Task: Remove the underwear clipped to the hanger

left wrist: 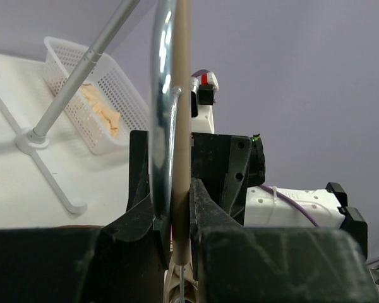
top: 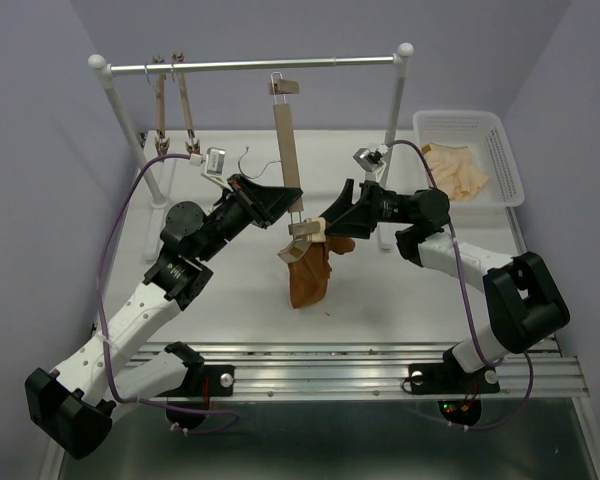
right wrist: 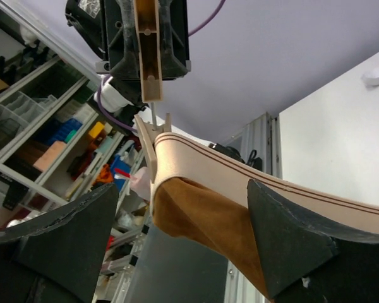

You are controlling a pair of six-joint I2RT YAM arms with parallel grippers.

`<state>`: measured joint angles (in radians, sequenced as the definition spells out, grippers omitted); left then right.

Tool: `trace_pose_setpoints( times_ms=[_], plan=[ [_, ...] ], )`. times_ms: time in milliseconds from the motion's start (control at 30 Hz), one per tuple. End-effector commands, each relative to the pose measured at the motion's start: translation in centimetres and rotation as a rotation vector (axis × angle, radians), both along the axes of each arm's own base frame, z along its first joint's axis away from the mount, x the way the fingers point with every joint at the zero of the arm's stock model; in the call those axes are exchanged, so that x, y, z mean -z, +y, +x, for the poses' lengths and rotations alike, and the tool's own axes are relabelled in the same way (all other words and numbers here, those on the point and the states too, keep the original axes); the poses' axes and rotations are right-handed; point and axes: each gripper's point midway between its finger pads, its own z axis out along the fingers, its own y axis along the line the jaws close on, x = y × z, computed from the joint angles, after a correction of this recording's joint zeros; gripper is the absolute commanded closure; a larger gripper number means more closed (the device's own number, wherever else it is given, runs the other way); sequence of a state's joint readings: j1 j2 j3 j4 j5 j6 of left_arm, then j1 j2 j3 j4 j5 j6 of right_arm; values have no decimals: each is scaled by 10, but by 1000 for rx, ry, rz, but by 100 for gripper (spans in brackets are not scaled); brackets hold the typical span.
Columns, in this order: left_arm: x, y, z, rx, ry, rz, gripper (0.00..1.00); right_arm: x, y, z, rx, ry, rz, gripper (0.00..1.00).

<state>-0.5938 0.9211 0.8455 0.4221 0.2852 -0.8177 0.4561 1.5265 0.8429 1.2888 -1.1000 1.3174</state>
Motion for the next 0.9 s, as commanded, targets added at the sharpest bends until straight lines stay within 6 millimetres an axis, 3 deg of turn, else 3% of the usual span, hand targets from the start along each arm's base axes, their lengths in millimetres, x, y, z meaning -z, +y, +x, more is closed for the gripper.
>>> trace_pose_setpoints(
  times_ms=[0,333,400,500,633,733,800,867],
  plan=[
    [-41,7,-5,-16,-123,-77,100,-59,-15,-54,-69,-452,244,14],
    [-35,13,4,-70,-116,-73,100,-58,-15,-80,-134,-441,227,43],
    [-32,10,4,-56,-104,-75,100,-59,-13,-77,-112,-427,216,48],
    [-25,7,4,-37,-88,-76,100,-60,-9,-66,-59,-406,193,67],
    [-15,5,4,-29,-69,-79,100,-58,0,-46,43,-355,129,77],
    [-14,5,4,-23,-69,-82,100,-57,1,-37,106,-349,89,99],
    [-13,4,4,-17,-70,-79,100,-57,2,-33,130,-336,67,99],
    [-13,2,1,-2,-81,-77,100,-54,3,-26,163,-288,40,72]
  ],
)
